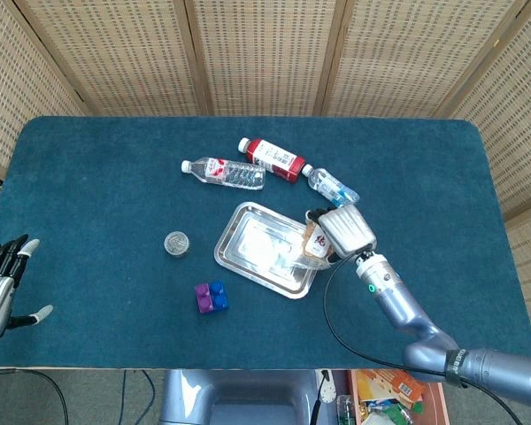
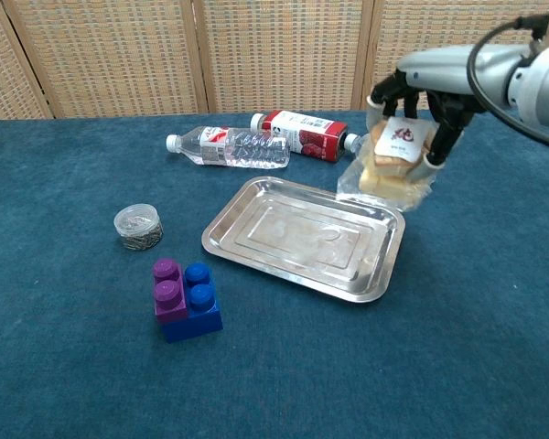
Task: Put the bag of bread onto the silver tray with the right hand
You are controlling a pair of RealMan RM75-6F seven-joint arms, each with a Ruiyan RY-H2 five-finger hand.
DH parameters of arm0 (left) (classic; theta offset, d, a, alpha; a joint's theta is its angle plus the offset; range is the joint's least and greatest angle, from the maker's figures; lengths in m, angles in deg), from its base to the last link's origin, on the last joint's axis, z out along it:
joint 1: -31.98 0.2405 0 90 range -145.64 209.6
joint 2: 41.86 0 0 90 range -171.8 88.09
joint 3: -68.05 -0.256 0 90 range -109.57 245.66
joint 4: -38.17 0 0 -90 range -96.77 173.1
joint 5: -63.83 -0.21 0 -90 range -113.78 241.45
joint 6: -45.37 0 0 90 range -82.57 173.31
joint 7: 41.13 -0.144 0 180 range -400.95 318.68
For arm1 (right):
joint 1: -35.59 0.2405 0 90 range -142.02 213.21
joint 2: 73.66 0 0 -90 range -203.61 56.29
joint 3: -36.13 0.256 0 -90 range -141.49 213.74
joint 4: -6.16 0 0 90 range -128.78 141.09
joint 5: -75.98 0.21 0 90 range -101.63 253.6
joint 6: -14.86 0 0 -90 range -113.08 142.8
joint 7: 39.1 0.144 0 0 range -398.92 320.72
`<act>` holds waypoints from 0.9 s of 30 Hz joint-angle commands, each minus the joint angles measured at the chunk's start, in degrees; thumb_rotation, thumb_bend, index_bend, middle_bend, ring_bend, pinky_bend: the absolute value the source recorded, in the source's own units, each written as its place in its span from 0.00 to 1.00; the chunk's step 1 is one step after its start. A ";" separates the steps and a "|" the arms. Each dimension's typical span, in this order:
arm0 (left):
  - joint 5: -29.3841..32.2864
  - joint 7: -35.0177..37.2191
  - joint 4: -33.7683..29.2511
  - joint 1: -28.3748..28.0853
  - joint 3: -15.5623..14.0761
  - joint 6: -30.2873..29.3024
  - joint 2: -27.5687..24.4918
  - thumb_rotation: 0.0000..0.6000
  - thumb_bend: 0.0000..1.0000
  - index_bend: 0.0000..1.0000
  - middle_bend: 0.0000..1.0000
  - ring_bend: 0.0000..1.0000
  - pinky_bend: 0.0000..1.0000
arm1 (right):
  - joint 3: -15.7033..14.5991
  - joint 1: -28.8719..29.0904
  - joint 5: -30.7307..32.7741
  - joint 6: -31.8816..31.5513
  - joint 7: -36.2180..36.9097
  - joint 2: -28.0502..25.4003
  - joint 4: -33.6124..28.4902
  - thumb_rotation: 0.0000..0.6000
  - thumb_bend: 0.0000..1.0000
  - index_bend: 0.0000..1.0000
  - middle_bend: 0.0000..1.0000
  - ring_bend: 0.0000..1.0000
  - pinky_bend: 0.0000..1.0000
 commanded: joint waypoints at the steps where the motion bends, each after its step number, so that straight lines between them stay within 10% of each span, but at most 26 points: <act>1: 0.32 0.80 0.06 -0.40 0.17 0.67 -0.32 1.00 0.00 0.00 0.00 0.00 0.00 | 3.23 8.12 8.97 1.25 -7.45 3.47 -0.20 1.00 0.26 0.49 0.58 0.53 0.62; 14: 2.69 3.63 0.58 -1.63 0.78 3.25 -1.39 1.00 0.00 0.00 0.00 0.00 0.00 | 0.45 23.33 30.17 -3.08 -23.38 22.49 17.48 1.00 0.26 0.49 0.52 0.52 0.56; 19: 3.45 4.44 0.70 -1.77 0.85 3.80 -1.75 1.00 0.00 0.00 0.00 0.00 0.00 | -0.58 24.39 32.13 -3.17 -24.44 23.94 20.26 1.00 0.03 0.08 0.05 0.06 0.23; 27: 3.28 4.44 0.42 -1.73 0.53 3.80 -1.92 1.00 0.00 0.00 0.00 0.00 0.00 | -0.27 22.80 31.07 -5.96 -22.48 19.16 12.38 1.00 0.00 0.00 0.00 0.00 0.11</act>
